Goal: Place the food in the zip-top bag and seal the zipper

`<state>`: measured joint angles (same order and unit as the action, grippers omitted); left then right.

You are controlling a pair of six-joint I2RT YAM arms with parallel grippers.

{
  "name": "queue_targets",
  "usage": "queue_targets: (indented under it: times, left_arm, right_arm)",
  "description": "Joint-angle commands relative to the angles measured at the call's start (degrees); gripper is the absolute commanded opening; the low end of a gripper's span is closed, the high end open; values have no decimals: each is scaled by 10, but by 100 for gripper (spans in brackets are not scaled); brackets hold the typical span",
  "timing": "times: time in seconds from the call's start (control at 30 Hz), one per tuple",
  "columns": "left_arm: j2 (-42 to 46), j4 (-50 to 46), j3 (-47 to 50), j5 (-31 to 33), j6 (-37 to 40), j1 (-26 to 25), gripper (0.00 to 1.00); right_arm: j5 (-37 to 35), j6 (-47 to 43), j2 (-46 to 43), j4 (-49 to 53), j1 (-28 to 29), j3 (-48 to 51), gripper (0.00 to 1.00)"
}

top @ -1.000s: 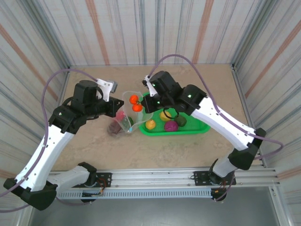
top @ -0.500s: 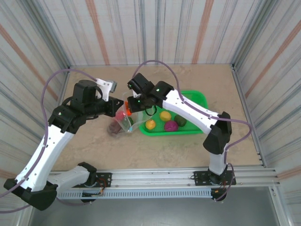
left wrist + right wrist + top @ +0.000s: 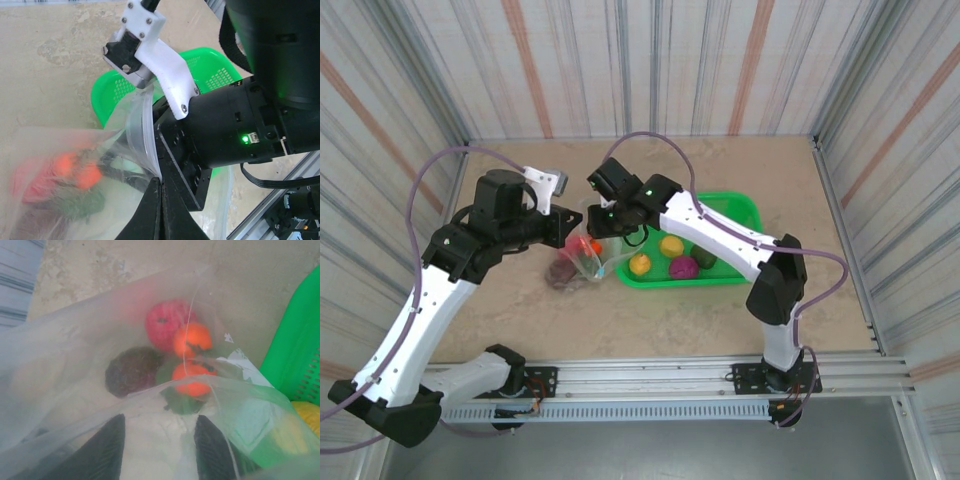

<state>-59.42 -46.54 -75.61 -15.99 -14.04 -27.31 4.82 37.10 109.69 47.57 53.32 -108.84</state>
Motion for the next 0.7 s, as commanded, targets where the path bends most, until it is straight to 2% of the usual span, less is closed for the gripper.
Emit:
queue_targets:
  times: [0.0, 0.2, 0.33, 0.47, 0.57, 0.6, 0.67]
  left_arm:
    - [10, 1, -2, -11, -2, 7, 0]
    - [15, -4, -4, -9, 1, 10, 0]
    - [18, -9, -3, -8, 1, 14, 0]
    - [22, -11, -2, -10, 1, 14, 0]
    - [25, -14, -4, -10, 2, 15, 0]
    - [26, -15, -5, -9, 2, 15, 0]
    - [28, -16, -5, -10, 2, 15, 0]
  right_arm:
    - [9, 4, -60, -5, -3, 9, 33]
    - [34, 2, -134, -12, -20, 33, 17]
    - [32, -10, -174, 11, -33, 32, 19]
    - [9, -29, -222, 40, -57, 59, 34]
    - [0, -33, -263, 45, -93, 116, 47]
    - [-2, -34, -278, 45, -107, 141, 52]
    - [-15, -36, -300, 47, -132, 189, 70]
